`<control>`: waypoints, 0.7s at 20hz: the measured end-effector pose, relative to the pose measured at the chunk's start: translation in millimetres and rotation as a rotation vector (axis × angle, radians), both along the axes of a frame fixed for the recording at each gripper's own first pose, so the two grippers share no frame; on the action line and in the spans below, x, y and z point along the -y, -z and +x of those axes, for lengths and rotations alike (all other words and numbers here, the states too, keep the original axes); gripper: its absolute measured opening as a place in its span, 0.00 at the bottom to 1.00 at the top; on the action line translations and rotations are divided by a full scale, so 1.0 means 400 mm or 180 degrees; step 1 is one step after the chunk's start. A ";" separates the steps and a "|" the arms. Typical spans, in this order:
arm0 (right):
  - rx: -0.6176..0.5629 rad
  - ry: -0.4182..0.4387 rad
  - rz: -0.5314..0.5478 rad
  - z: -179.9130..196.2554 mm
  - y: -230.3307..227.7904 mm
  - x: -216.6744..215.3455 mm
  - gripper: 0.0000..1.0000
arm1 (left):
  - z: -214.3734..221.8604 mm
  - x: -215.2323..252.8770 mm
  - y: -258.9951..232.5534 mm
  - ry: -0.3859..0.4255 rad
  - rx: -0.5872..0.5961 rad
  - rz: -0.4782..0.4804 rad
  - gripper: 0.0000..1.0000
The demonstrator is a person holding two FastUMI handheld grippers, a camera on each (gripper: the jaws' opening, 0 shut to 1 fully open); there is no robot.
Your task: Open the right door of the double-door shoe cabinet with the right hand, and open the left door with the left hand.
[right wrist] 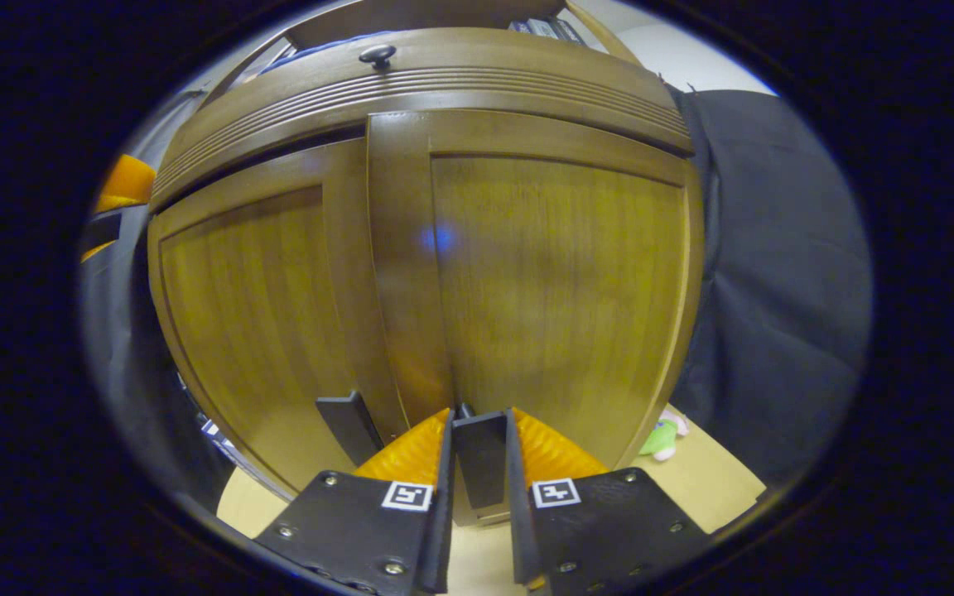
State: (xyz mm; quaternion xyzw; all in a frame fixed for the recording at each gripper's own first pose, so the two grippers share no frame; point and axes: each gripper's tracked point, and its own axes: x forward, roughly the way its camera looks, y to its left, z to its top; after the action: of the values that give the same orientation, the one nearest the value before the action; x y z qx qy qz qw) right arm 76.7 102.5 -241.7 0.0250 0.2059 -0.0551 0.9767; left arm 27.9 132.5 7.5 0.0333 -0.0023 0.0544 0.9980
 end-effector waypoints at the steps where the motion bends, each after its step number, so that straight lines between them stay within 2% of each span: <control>1: 0.0001 0.0013 0.0018 -0.010 -0.001 0.003 0.30 | 0.002 0.009 -0.005 0.0025 0.0020 -0.0005 0.92; 3: 0.0006 0.0048 0.0041 -0.029 -0.004 0.013 0.30 | -0.001 0.026 -0.010 0.0071 0.0042 0.0007 0.92; 5: 0.0014 0.0037 0.0010 -0.081 -0.037 0.021 0.29 | 0.000 0.044 -0.015 0.0111 0.0070 0.0023 0.99; 6: 0.0018 0.0039 0.0026 -0.093 -0.033 0.026 0.24 | -0.001 0.054 -0.011 0.0136 0.0068 0.0019 0.95; 8: -0.0025 0.0061 0.0064 -0.079 -0.013 0.035 0.24 | -0.003 0.075 -0.006 0.0202 0.0060 -0.0018 0.95; 9: -0.0034 0.0071 0.0059 -0.086 -0.014 0.039 0.24 | -0.003 0.084 -0.003 0.0228 0.0048 -0.0047 0.92; 14: -0.0030 0.0130 -0.0016 -0.142 -0.028 0.072 0.24 | -0.001 0.124 0.015 0.0349 0.0008 -0.0124 0.96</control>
State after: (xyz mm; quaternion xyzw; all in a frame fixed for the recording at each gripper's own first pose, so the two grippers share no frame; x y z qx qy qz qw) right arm 20.0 73.8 -230.3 0.0264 0.2097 -0.0756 0.9745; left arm 27.5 82.7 1.6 0.0136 -0.0042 -0.0004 0.9999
